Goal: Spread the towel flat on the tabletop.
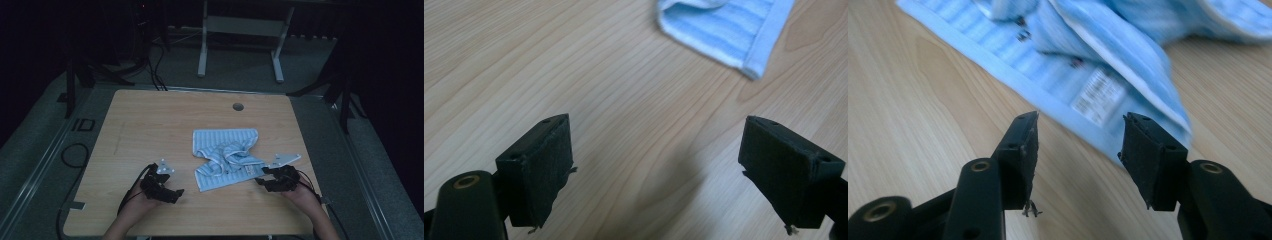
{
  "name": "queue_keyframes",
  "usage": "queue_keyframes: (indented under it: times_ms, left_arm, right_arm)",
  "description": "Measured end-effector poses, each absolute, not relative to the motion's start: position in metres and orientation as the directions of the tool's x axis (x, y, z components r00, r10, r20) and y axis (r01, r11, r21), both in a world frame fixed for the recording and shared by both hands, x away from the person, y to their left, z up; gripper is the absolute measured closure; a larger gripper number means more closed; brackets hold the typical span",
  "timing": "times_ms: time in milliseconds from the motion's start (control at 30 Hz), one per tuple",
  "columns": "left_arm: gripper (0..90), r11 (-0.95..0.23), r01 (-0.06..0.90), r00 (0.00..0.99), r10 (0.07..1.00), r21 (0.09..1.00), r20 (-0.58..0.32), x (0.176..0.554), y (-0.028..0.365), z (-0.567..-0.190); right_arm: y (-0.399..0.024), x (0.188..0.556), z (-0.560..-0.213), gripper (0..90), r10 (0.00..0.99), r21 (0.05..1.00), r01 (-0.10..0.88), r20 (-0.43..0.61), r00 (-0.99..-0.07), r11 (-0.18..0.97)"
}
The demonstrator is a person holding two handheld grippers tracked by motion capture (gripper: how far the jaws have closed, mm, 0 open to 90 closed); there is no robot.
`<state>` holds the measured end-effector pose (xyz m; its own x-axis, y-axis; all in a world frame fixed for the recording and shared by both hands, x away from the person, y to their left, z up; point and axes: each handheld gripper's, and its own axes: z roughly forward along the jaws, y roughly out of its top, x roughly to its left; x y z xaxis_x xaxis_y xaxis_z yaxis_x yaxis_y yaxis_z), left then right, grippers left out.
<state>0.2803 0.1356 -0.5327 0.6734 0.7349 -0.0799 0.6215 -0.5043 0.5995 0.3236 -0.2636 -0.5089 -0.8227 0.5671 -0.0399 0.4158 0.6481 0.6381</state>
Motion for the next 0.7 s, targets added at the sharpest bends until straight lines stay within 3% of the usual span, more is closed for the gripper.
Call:
queue_keyframes:
  times_ms: [333, 600, 700]
  left_arm:
    - [15.7, -0.554, 0.574, 0.742, 0.663, 0.603, -0.097, 0.292, 0.088, -0.530]
    - [22.9, -0.616, 0.506, 0.812, 0.575, 0.604, -0.094, 0.300, 0.051, -0.520]
    - [28.3, -0.636, 0.475, 0.836, 0.541, 0.608, -0.087, 0.309, 0.025, -0.515]
  right_arm:
    - [-0.230, 0.342, -0.500, 50.3, 0.528, 0.645, 0.372, -0.057, -0.847, 0.667]
    - [-0.205, 0.354, -0.497, 50.9, 0.495, 0.636, 0.343, -0.072, -0.866, 0.692]
    - [-0.191, 0.362, -0.496, 55.1, 0.472, 0.615, 0.328, -0.082, -0.878, 0.716]
